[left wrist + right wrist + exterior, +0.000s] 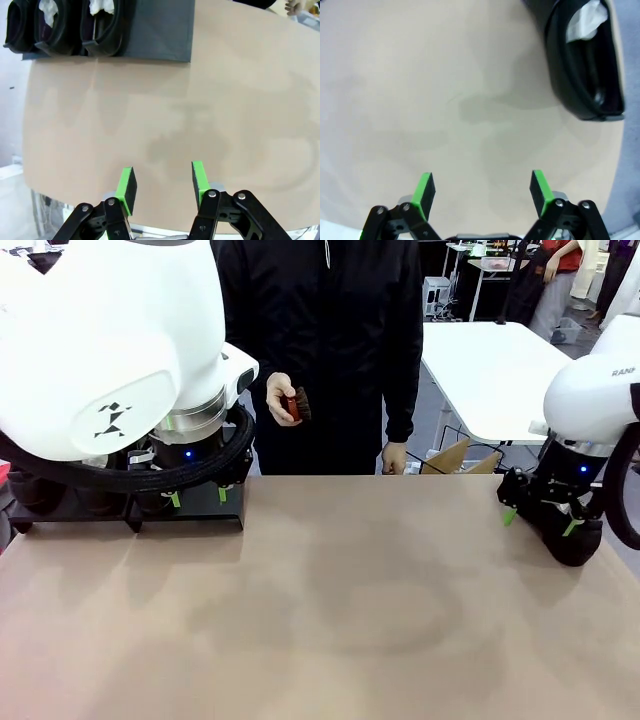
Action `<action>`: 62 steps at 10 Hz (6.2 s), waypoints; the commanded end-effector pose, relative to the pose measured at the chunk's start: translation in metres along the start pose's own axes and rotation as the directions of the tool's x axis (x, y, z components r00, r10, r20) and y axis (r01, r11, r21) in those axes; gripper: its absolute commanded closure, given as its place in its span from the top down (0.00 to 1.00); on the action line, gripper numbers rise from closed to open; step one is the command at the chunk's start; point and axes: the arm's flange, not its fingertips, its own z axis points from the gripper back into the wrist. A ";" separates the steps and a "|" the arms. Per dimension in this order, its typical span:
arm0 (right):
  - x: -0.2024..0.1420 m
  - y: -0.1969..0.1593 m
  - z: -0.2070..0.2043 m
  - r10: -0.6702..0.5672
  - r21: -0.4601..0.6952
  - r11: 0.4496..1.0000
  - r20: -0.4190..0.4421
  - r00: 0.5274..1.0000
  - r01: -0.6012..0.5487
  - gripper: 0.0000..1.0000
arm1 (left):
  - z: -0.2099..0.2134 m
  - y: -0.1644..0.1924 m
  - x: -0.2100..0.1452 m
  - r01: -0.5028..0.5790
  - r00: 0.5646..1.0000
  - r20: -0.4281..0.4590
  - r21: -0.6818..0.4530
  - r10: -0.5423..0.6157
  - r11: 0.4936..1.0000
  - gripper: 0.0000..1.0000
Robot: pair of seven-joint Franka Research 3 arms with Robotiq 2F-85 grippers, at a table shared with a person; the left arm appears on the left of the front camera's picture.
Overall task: Organize the shoes by placing them on the stand.
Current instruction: Pick up one Shoe and place it in the middle of the table.
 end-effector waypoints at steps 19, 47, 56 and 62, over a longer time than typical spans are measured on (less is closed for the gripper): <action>0.108 -0.052 -0.054 0.375 -0.013 0.927 -0.033 0.926 -0.376 1.00 | 0.001 0.002 0.001 0.000 1.000 0.004 0.007 0.000 1.000 0.60; -0.177 0.210 -0.028 0.249 0.169 0.953 0.029 0.968 -0.250 0.18 | 0.001 0.002 0.001 0.000 1.000 0.004 0.007 0.000 1.000 0.60; -0.172 0.140 0.034 0.252 0.272 0.926 0.066 0.965 -0.261 1.00 | 0.001 0.002 0.001 0.000 1.000 0.004 0.007 0.000 1.000 0.60; -0.162 0.177 0.024 0.200 0.256 0.944 0.058 0.978 -0.208 1.00 | 0.001 0.002 0.001 0.000 1.000 0.004 0.007 0.000 1.000 0.60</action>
